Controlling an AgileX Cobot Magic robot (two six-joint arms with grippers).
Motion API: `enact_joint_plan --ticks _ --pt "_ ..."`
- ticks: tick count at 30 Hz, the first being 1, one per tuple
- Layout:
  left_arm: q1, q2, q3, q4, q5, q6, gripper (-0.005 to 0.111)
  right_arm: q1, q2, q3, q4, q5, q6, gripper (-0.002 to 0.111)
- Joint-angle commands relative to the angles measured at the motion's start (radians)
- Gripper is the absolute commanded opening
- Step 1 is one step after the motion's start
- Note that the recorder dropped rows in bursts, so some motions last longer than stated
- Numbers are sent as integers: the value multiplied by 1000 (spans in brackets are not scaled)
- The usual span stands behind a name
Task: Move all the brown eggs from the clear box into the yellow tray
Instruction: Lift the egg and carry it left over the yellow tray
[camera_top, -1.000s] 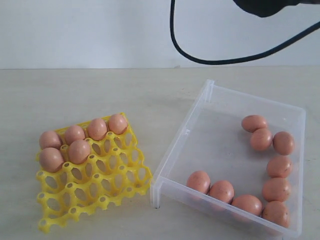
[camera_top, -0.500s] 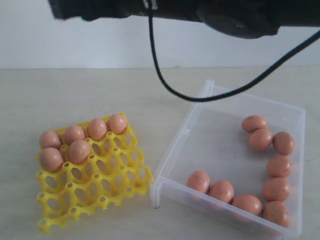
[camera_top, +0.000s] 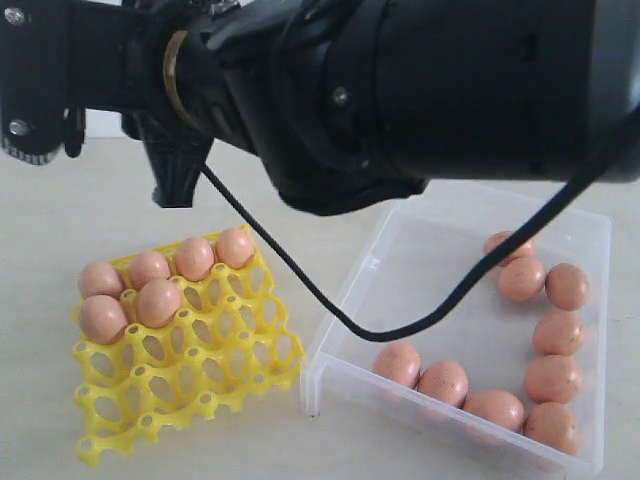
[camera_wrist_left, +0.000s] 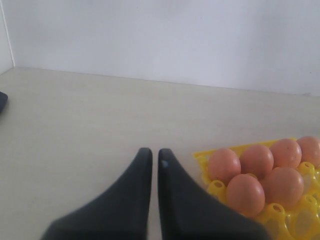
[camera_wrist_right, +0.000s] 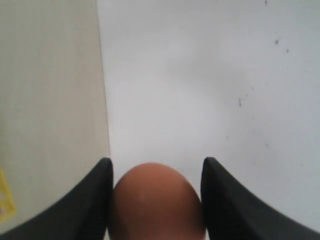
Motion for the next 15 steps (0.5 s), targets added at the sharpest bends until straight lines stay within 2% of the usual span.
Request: enact_joint_plan --ticks 1,3,5,8,12,15 --pt "3 -3 3 2 -3 0 4 -2 27 -3 90 294 -89 0" --pt "3 -3 3 2 -3 0 4 -18 29 -3 148 383 -22 0" --pt "3 -3 3 2 -3 0 4 -49 21 -3 221 364 106 0" --pt "3 -3 3 2 -3 0 4 -112 -4 -3 393 128 230 0" --pt "3 -3 3 2 -3 0 4 -179 -7 -3 670 -243 240 0" --pt "3 -3 3 2 -3 0 4 -188 10 -3 779 -411 249 0"
